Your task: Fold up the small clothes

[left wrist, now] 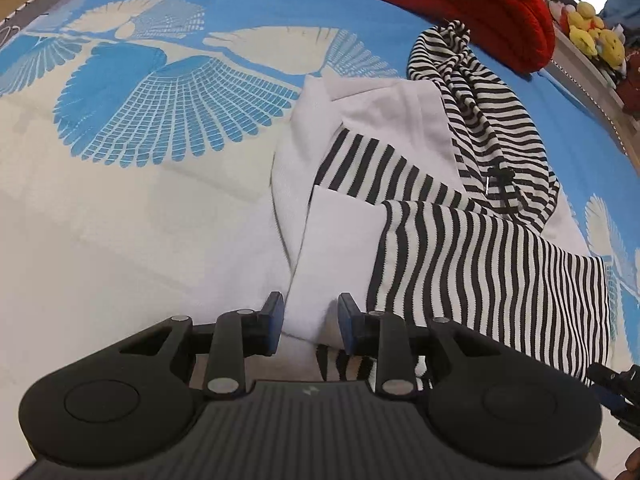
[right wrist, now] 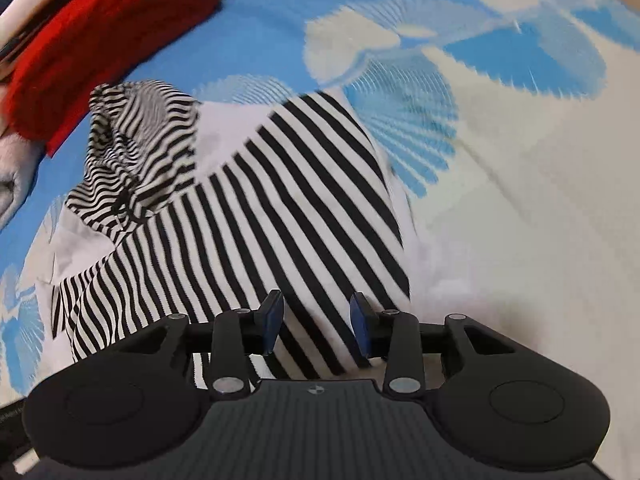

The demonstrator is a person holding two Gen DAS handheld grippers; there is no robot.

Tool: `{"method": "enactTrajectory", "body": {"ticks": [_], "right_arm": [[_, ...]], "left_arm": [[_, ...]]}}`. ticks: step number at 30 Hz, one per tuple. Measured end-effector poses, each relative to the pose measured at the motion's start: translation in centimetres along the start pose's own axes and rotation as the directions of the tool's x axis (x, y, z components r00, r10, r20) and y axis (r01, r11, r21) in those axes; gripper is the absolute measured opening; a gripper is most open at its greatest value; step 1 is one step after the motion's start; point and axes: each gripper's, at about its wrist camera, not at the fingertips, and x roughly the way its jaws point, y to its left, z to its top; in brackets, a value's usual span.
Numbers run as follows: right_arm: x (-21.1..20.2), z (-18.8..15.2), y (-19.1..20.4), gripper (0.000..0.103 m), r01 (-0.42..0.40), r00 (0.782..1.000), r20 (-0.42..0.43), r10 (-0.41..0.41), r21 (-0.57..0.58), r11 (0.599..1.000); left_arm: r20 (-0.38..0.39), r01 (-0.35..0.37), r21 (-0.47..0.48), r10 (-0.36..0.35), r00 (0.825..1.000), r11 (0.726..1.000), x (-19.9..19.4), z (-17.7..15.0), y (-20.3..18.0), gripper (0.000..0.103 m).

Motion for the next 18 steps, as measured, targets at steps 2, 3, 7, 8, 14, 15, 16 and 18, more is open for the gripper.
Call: {"method": "enactTrajectory", "body": {"ticks": [2, 3, 7, 8, 14, 15, 16, 18], "right_arm": [[-0.3, 0.0, 0.3, 0.039, 0.004, 1.0, 0.017, -0.003, -0.029, 1.0], [-0.4, 0.0, 0.4, 0.039, 0.006, 1.0, 0.022, -0.005, -0.046, 0.999], [-0.8, 0.0, 1.2, 0.039, 0.024, 0.998, 0.058, -0.017, -0.116, 0.993], [-0.9, 0.0, 1.4, 0.039, 0.026, 0.998, 0.067, -0.017, -0.132, 0.991], [-2.2, -0.1, 2.2, 0.039, 0.043, 0.993, 0.112, -0.018, -0.221, 0.974], [-2.4, -0.2, 2.2, 0.039, 0.045, 0.993, 0.117, -0.018, -0.231, 0.972], [-2.6, -0.2, 2.2, 0.039, 0.046, 0.993, 0.12, -0.018, -0.24, 0.97], [-2.8, -0.4, 2.1, 0.039, 0.047, 0.992, 0.122, -0.017, -0.248, 0.968]], "left_arm": [[0.007, 0.0, 0.009, 0.0, 1.0, 1.0, -0.1, 0.0, -0.2, 0.032], [0.012, 0.0, 0.015, 0.0, 1.0, 1.0, -0.3, 0.0, -0.3, 0.032], [0.03, -0.007, 0.043, 0.005, 1.0, 0.999, -0.6, 0.1, -0.8, 0.032], [0.035, -0.01, 0.051, 0.008, 0.999, 0.999, -0.7, 0.1, -1.0, 0.032], [0.047, -0.003, 0.079, 0.0, 0.999, 0.997, -1.2, -0.1, -1.6, 0.032], [0.048, -0.002, 0.083, -0.002, 0.999, 0.997, -1.2, -0.2, -1.7, 0.032], [0.051, -0.001, 0.088, -0.003, 0.999, 0.996, -1.3, -0.3, -1.8, 0.032], [0.055, 0.001, 0.096, -0.006, 0.998, 0.995, -1.5, -0.5, -2.0, 0.032]]}}
